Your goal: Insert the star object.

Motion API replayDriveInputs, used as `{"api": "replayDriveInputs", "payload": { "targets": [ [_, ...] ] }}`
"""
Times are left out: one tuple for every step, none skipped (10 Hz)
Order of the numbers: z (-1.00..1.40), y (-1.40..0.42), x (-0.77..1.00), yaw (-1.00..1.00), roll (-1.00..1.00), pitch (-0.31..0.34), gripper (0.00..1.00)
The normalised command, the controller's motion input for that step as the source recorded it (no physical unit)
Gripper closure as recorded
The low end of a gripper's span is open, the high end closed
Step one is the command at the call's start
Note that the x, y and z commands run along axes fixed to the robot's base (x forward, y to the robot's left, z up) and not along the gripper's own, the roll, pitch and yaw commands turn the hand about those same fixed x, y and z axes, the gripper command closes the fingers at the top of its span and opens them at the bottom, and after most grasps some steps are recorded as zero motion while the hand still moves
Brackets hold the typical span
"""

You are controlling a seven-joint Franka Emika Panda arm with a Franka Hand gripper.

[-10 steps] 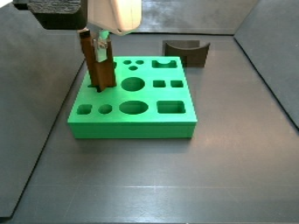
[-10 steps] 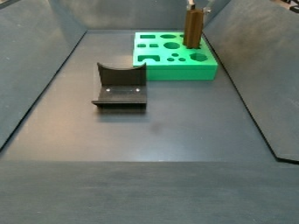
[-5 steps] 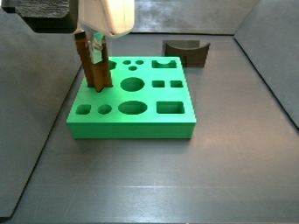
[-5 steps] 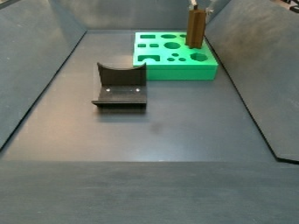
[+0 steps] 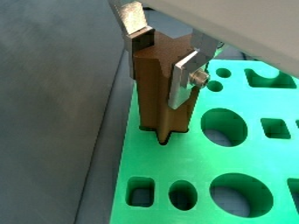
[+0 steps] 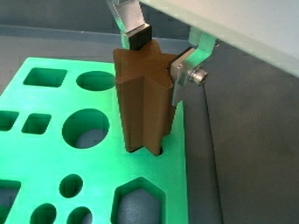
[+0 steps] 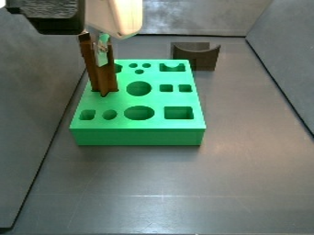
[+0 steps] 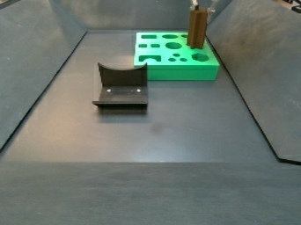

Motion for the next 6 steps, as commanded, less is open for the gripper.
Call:
{"api": "replayDriveInputs", "payload": {
  "targets": [
    [-0.66,0.03,0.06,0.32,-0.01,0.000,1.00],
    [-0.62,0.02,0.12,0.00,-0.09,0.000,1.00],
    [-0.53,0.02,0.19,-0.21,-0.20,0.000,1.00],
    [-0.42,0.02,0.15,-0.34,-0.26,0.000,1.00],
    [-0.41,0.02,0.10,-0.33,-0.25,0.000,1.00],
    [-0.49,0.03,0.07,-0.25,-0.24,0.000,1.00]
  ]
}}
